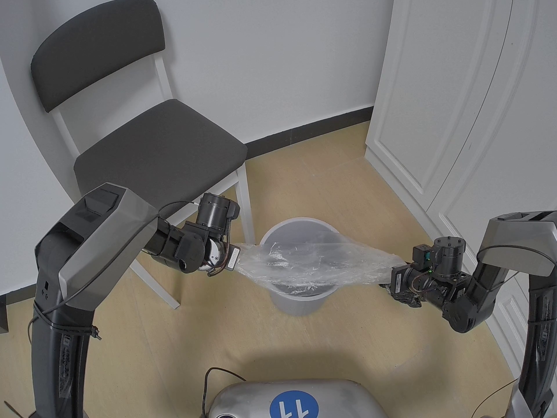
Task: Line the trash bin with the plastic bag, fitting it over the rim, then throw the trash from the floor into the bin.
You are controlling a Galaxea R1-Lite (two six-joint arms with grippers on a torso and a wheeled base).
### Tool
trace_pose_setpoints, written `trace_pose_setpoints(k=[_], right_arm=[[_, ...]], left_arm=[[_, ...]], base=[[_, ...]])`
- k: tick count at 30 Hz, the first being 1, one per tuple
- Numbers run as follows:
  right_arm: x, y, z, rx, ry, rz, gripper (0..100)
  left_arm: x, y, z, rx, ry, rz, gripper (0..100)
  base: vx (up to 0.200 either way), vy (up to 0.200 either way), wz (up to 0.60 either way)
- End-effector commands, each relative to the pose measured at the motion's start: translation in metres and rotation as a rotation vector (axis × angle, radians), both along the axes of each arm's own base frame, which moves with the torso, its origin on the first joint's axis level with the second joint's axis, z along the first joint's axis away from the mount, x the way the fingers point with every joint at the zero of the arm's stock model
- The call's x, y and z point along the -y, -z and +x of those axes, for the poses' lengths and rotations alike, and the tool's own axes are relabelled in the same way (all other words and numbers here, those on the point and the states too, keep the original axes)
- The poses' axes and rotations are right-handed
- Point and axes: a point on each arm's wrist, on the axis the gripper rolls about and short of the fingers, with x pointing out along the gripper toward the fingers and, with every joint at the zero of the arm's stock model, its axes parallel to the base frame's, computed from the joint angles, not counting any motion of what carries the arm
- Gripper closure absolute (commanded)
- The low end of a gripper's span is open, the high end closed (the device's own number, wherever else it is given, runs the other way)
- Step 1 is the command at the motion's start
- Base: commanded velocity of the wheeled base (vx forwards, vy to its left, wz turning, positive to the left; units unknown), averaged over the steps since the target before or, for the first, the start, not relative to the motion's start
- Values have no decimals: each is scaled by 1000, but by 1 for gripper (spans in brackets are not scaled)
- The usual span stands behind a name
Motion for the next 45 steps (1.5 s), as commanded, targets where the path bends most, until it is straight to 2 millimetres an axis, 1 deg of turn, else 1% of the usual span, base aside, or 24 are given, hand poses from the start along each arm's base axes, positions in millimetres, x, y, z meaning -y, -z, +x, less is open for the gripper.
trace_pose_setpoints(k=[1, 2, 3, 4, 7, 11, 13, 15, 16, 20, 25, 27, 28, 29, 30, 32, 35, 37, 39, 42, 45], right_arm=[[1, 3, -7, -25, -17, -15, 100], [1, 3, -7, -25, -17, -15, 100], [2, 7, -13, -47, -47, -35, 100], [2, 8, -15, -54, -55, -42, 100], [1, 10, -12, -52, -59, -43, 100], [-1, 11, 2, -10, -41, -26, 100], [-3, 9, 12, 17, -27, 13, 100], [-5, 8, 15, 23, -21, 34, 100], [-11, 7, 21, 47, 1, 77, 100], [-23, 14, 39, 135, 54, 133, 100], [-32, 26, 56, 203, 69, 163, 100], [-33, 30, 60, 218, 82, 174, 100], [-34, 34, 67, 243, 100, 188, 100], [-34, 35, 68, 246, 104, 190, 100], [-35, 41, 74, 256, 110, 197, 100], [-37, 47, 81, 281, 115, 214, 100], [-40, 51, 92, 340, 134, 246, 100], [-41, 53, 100, 374, 157, 260, 100], [-41, 53, 103, 387, 163, 269, 100], [-40, 53, 104, 385, 170, 281, 100], [-36, 48, 101, 379, 174, 276, 100]], left_arm=[[-2, 1, -5, -16, 11, 14, 100], [-2, 1, -5, -16, 11, 14, 100], [-1, 7, -8, -37, 25, 33, 100], [0, 10, -9, -42, 32, 33, 100], [5, 14, -6, -35, 36, 22, 100], [12, 12, 3, 20, 14, -33, 100], [14, 8, 10, 51, -12, -68, 100], [13, 5, 12, 60, -18, -74, 100], [12, 1, 16, 78, -28, -87, 100], [14, -9, 23, 120, -54, -142, 100], [22, -9, 35, 160, -84, -213, 100], [24, -6, 37, 163, -91, -226, 100], [29, -2, 39, 170, -95, -245, 100], [30, -1, 40, 170, -95, -247, 100], [35, 4, 40, 170, -96, -264, 100], [45, 10, 41, 174, -96, -289, 100], [54, 14, 46, 197, -116, -315, 100], [57, 16, 52, 228, -140, -335, 100], [58, 17, 56, 241, -151, -348, 100], [58, 19, 56, 233, -153, -344, 100], [53, 20, 54, 187, -163, -313, 100]], base=[[0, 0, 0], [0, 0, 0], [0, 0, 0], [0, 0, 0], [0, 0, 0], [0, 0, 0], [0, 0, 0], [0, 0, 0], [0, 0, 0], [0, 0, 0], [0, 0, 0], [0, 0, 0], [0, 0, 0], [0, 0, 0], [0, 0, 0], [0, 0, 0], [0, 0, 0], [0, 0, 0], [0, 0, 0], [0, 0, 0], [0, 0, 0]])
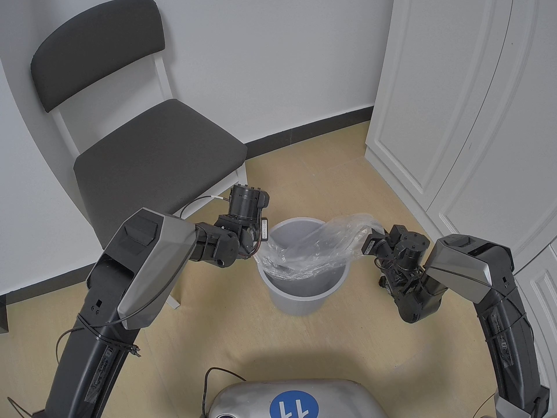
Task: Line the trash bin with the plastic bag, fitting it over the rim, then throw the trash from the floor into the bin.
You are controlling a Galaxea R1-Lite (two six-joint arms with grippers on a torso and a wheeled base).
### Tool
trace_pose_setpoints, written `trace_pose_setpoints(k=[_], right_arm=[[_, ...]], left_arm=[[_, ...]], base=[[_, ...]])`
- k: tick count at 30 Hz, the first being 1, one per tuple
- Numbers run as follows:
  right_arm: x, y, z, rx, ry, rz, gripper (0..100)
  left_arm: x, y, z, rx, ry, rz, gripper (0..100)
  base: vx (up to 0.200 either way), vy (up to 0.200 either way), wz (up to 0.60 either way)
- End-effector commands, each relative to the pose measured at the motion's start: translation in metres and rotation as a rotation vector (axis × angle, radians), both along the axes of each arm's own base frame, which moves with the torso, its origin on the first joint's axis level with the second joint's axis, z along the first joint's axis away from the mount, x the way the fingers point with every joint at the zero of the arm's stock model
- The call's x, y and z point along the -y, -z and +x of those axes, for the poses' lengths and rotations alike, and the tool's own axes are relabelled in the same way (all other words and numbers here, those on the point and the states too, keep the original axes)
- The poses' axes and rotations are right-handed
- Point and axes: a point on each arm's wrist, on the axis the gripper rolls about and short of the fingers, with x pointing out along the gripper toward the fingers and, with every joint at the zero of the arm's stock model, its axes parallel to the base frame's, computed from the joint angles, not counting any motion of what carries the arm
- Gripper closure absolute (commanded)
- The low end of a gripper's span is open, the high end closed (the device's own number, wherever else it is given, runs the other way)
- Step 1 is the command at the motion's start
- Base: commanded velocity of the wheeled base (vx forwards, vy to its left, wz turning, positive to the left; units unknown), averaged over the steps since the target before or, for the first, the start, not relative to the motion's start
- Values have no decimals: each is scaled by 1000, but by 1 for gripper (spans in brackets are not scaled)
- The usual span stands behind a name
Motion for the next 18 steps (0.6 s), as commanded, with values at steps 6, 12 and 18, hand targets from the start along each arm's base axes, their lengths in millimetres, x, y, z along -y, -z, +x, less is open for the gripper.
trace_pose_setpoints(k=[6, 12, 18], right_arm=[[12, -1, -35, -131, -95, -39, 100], [22, -23, -67, -213, -177, -73, 100], [36, -26, -98, -344, -255, -193, 100]], left_arm=[[-17, 4, -17, -165, 13, 99, 100], [-38, -18, -44, -256, 128, 165, 100], [-53, -12, -58, -323, 209, 240, 100]], base=[[0, 0, 0], [0, 0, 0], [0, 0, 0]])
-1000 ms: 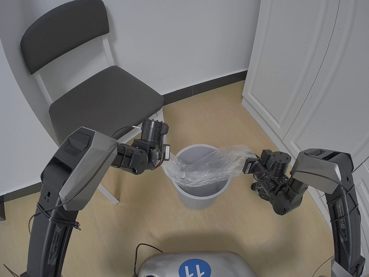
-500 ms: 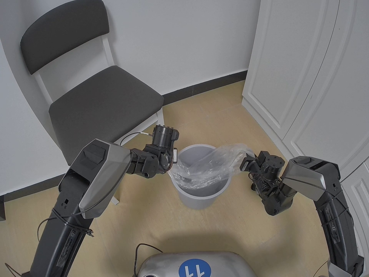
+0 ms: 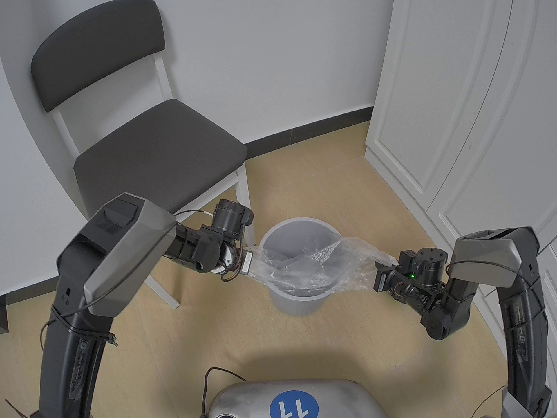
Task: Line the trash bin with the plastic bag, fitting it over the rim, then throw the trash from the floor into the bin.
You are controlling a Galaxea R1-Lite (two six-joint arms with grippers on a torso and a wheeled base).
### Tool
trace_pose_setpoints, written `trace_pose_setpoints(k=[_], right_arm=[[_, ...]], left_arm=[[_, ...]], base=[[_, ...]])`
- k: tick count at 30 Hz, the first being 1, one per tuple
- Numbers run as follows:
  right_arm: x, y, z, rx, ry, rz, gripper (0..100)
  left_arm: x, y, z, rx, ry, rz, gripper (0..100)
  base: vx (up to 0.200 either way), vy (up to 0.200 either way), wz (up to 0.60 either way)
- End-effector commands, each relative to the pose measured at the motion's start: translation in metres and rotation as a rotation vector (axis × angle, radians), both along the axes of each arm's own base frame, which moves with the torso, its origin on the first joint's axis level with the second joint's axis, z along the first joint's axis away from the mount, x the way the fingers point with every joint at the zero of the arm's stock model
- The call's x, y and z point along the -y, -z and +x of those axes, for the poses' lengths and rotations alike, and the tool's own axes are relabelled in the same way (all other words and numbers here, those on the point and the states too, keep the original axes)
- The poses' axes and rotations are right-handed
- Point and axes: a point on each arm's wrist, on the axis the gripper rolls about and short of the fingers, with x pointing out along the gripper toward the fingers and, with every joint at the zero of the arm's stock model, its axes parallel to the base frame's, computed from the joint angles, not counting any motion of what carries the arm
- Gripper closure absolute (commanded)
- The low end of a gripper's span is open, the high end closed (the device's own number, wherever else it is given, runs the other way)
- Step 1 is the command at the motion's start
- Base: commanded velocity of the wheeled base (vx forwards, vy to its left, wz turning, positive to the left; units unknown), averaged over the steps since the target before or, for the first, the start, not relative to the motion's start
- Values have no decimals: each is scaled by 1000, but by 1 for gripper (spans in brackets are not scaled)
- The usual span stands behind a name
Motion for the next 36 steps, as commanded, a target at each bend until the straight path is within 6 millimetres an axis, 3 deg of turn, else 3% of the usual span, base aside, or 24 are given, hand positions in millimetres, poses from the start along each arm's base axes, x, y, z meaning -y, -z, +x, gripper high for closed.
trace_pose_setpoints(k=[1, 17, 24, 28, 36], right_arm=[[13, -30, -32, -57, -80, -76, 100], [44, -11, -54, -171, -139, -282, 100], [45, -5, -54, -200, -146, -292, 100], [37, 13, -57, -241, -184, -312, 100], [36, 15, -57, -245, -187, -312, 100]], left_arm=[[-18, -25, -18, -32, 63, 36, 100], [-29, -15, -24, -89, 130, 96, 100], [-32, -9, -24, -110, 149, 107, 100], [-28, 13, -24, -151, 164, 120, 100], [-22, 33, -24, -181, 174, 134, 100]], base=[[0, 0, 0], [0, 0, 0], [0, 0, 0], [0, 0, 0], [0, 0, 0]])
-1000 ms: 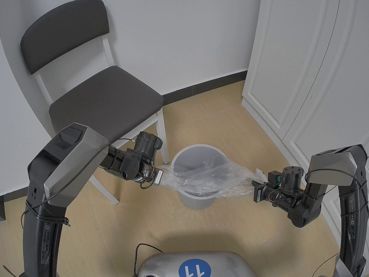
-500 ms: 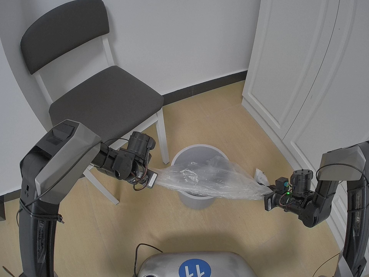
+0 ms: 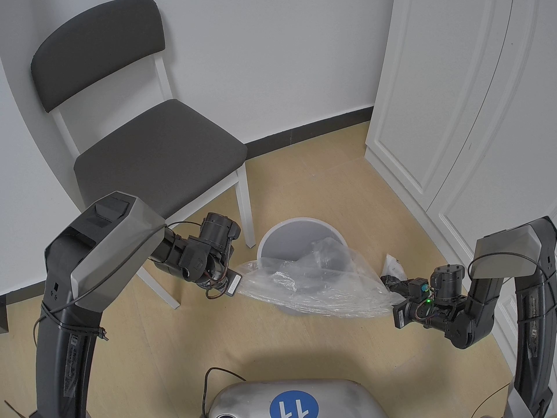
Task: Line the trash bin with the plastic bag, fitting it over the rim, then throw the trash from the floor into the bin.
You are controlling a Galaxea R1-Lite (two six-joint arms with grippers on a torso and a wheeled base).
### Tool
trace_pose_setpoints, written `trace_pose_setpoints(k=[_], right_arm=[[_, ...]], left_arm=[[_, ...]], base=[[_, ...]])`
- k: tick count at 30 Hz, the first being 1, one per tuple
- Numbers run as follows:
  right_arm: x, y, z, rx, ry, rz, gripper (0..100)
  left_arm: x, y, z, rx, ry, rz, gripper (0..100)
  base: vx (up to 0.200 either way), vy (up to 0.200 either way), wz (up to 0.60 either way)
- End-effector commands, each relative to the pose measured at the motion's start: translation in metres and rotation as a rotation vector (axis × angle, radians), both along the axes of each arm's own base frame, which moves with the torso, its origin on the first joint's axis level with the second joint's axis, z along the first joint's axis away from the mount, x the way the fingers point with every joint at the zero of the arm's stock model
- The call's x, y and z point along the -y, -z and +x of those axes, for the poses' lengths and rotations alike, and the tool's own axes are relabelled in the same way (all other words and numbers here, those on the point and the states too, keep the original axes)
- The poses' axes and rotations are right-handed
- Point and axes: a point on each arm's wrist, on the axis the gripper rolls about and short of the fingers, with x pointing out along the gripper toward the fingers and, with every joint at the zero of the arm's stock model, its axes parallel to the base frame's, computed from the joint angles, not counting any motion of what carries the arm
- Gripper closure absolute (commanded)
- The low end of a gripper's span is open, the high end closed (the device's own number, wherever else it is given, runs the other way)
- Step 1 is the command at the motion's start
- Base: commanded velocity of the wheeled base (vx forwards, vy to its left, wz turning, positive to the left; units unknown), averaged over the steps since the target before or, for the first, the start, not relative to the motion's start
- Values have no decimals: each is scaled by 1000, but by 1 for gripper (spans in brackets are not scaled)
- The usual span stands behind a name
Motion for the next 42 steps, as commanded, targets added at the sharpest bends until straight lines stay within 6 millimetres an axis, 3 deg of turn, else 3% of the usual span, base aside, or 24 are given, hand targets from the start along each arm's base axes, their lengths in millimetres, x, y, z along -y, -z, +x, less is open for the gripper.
trace_pose_setpoints(k=[1, 10, 14, 24, 28, 35, 40, 41, 42], right_arm=[[-1, 5, -1, -14, -3, -2, 100], [-2, 6, 11, 19, 8, -3, 100], [-4, 6, 26, 24, 21, -7, 100], [-5, 7, 50, 84, 63, -6, 100], [-5, 8, 51, 84, 65, -7, 100], [-6, 8, 38, 48, 50, -20, 100], [-7, 9, 34, 35, 47, -25, 100], [-7, 8, 33, 35, 44, -28, 0], [-7, 7, 31, 34, 42, -31, 0]], left_arm=[[5, 19, 1, -26, 3, 15, 100], [9, 27, 13, 10, -25, 24, 100], [15, 31, 22, 55, -79, 24, 100], [12, 12, 42, 171, -149, -58, 100], [10, 14, 40, 163, -148, -49, 100], [1, 18, 18, 86, -67, 42, 100], [2, 16, 20, 126, -68, 25, 100], [2, 16, 20, 133, -68, 21, 100], [2, 16, 20, 135, -68, 20, 100]], base=[[0, 0, 0], [0, 0, 0], [0, 0, 0], [0, 0, 0], [0, 0, 0], [0, 0, 0], [0, 0, 0], [0, 0, 0], [0, 0, 0]])
